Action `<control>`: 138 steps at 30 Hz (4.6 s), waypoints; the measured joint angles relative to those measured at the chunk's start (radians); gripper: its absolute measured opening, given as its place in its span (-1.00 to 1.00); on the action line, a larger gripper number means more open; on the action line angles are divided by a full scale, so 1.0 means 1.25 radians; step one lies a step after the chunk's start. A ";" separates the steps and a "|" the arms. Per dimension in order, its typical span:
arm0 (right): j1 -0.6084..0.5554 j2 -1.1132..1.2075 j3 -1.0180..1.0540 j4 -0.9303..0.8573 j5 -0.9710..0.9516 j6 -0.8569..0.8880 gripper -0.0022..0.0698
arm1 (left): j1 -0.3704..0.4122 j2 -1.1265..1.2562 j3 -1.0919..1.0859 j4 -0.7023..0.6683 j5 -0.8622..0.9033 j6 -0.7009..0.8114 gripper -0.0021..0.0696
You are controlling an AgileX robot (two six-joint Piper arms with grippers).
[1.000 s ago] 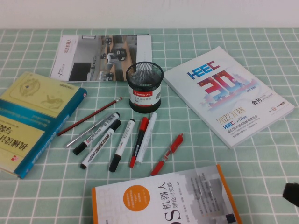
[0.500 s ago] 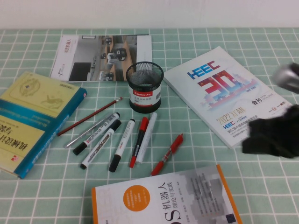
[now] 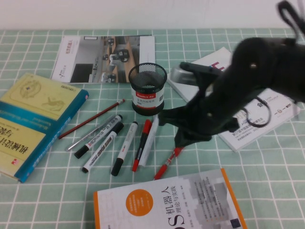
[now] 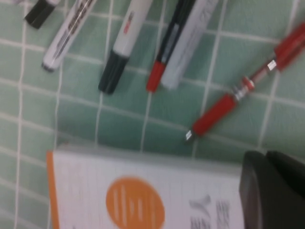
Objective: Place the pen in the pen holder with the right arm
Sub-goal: Pick up the pen on the table, then place the pen onto the pen holder
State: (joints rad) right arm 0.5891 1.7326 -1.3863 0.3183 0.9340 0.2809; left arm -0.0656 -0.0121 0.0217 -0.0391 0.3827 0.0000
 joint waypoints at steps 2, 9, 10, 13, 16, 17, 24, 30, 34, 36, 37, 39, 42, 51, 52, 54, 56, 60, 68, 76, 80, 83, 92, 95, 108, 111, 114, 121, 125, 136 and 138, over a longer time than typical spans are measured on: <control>0.011 0.049 -0.051 -0.026 0.017 0.032 -1.00 | 0.000 0.000 0.000 0.000 0.000 0.000 -0.96; 0.034 0.171 -0.170 -0.078 0.090 0.148 -0.85 | 0.000 0.000 0.000 0.000 0.000 0.000 -0.96; 0.036 0.182 -0.177 -0.079 0.092 0.158 -0.80 | 0.000 0.000 0.000 0.000 0.000 0.000 -0.96; 0.039 0.214 -0.195 -0.083 0.096 0.185 -0.56 | 0.000 0.000 0.000 0.000 0.000 0.000 -0.96; 0.039 0.235 -0.197 -0.085 0.096 0.241 -0.26 | 0.000 0.000 0.000 0.000 0.000 0.000 -0.96; 0.039 0.239 -0.197 -0.087 0.096 0.256 -0.15 | 0.000 0.000 0.000 0.000 0.000 0.000 -0.96; 0.040 0.247 -0.197 -0.118 0.085 0.341 0.13 | 0.000 0.000 0.000 0.000 0.000 0.000 -0.96; 0.040 0.247 -0.199 -0.157 0.056 0.383 0.13 | 0.000 0.000 0.000 0.000 0.000 0.000 -0.96; 0.040 0.247 -0.199 -0.159 0.054 0.386 0.09 | 0.000 0.000 0.000 0.000 0.000 0.000 -0.96; 0.040 0.249 -0.199 -0.159 0.054 0.386 0.08 | 0.000 0.000 0.000 0.000 0.000 0.000 -0.96; 0.040 0.254 -0.201 -0.157 0.054 0.386 0.08 | 0.000 0.000 0.000 0.000 0.000 0.000 -0.96; 0.040 0.266 -0.202 -0.150 0.054 0.386 0.08 | 0.000 0.000 0.000 0.000 0.000 0.000 -0.96; 0.040 0.290 -0.202 -0.145 0.056 0.385 0.08 | 0.000 0.000 0.000 0.000 0.000 0.000 -0.96; 0.040 0.309 -0.204 -0.143 0.066 0.374 0.06 | 0.000 0.000 0.000 0.000 0.000 0.000 -0.96; 0.040 0.310 -0.204 -0.143 0.068 0.371 0.03 | 0.000 0.000 0.000 0.000 0.000 0.000 -0.96; 0.040 0.312 -0.204 -0.146 0.074 0.359 -0.07 | 0.000 0.000 0.000 0.000 0.000 0.000 -0.96; 0.040 0.312 -0.206 -0.152 0.083 0.343 -0.25 | 0.000 0.000 0.000 0.000 0.000 0.000 -0.96; 0.040 0.313 -0.206 -0.161 0.091 0.321 -0.69 | 0.000 0.000 0.000 0.000 0.000 0.000 -0.96; 0.039 0.310 -0.206 -0.169 0.079 0.303 -0.71 | 0.000 0.000 0.000 0.000 0.000 0.000 -0.96; -0.007 0.246 -0.204 -0.218 0.047 0.291 -0.71 | 0.000 0.000 0.000 0.000 0.000 0.000 -0.96; -0.025 0.189 -0.204 -0.231 0.031 0.253 -0.71 | 0.000 0.000 0.000 0.000 0.000 0.000 -0.96; -0.028 0.150 -0.204 -0.235 0.003 0.205 -0.71 | 0.000 0.000 0.000 0.000 0.000 0.000 -0.96; -0.030 0.066 -0.199 -0.173 -0.273 -0.054 -0.71 | 0.000 0.000 0.000 0.000 0.000 0.000 -0.96; -0.028 0.057 -0.169 -0.102 -0.415 -0.170 -0.71 | 0.000 0.000 0.000 0.000 0.000 0.000 -0.96; 0.015 0.080 0.061 -0.113 -1.010 -0.266 -0.71 | 0.000 0.000 0.000 0.000 0.000 0.000 -0.96; 0.017 0.114 0.061 -0.268 -1.091 -0.130 -0.71 | 0.000 0.000 0.000 0.000 0.000 0.000 -0.96; 0.017 0.147 0.061 -0.337 -1.164 -0.048 -0.71 | 0.000 0.000 0.000 0.000 0.000 0.000 -0.96; 0.017 0.218 0.061 -0.400 -1.231 0.007 -0.71 | 0.000 0.000 0.000 0.000 0.000 0.000 -0.96; 0.017 0.250 0.061 -0.428 -1.252 0.011 -0.71 | 0.000 0.000 0.000 0.000 0.000 0.000 -0.96; 0.017 0.277 0.061 -0.440 -1.263 0.014 -0.41 | 0.000 0.000 0.000 0.000 0.000 0.000 -0.96; 0.017 0.277 0.061 -0.440 -1.264 0.014 -0.23 | 0.000 0.000 0.000 0.000 0.000 0.000 -0.96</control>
State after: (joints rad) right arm 0.6101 2.0795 -1.3102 -0.2315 -0.6465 0.2985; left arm -0.0656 -0.0121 0.0217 -0.0391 0.3827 0.0000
